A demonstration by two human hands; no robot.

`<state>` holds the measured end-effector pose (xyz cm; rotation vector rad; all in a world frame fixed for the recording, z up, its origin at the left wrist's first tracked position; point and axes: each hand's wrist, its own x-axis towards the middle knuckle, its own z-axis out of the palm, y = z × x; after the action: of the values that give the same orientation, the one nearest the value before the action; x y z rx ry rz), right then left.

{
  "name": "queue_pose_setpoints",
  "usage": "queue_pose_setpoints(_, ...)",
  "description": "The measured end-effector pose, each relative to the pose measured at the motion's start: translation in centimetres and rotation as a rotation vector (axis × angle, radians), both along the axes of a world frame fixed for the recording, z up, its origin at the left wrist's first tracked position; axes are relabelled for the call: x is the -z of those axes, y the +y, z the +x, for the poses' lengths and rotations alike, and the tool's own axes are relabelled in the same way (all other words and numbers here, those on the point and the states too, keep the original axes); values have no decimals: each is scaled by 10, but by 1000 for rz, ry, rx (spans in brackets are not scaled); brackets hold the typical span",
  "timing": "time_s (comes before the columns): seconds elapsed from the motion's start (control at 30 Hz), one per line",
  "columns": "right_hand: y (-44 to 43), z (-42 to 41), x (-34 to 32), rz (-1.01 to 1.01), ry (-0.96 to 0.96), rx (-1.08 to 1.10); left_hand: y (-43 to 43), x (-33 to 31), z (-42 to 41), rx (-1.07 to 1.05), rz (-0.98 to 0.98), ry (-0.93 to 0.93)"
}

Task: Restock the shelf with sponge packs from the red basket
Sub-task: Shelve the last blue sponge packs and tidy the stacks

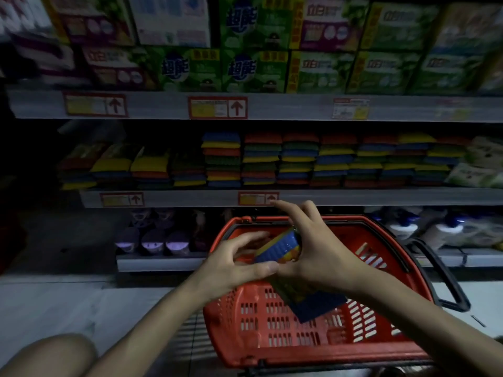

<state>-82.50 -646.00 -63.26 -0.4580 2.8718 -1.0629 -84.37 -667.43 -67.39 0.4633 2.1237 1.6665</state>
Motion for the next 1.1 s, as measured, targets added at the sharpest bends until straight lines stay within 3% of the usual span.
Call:
queue_pose_setpoints(0.47,11,18,-8,-104,-151,-140,18,-6,9,98,90,19)
queue_pose_setpoints(0.6,22,19,-17,-164,-222,-27,14,1,6,-41,156,-12)
queue_pose_setpoints(0.73,46,13,-20,-111,-205,125,8,5,-6,-309,377,-216)
queue_pose_setpoints(0.87,52,10,-22,-339,-288,214,2,-7,-9,-393,526,-386)
queue_pose_setpoints(1.1,33,14,-20,-561,-340,228,6,-15,-5,-363,519,-362)
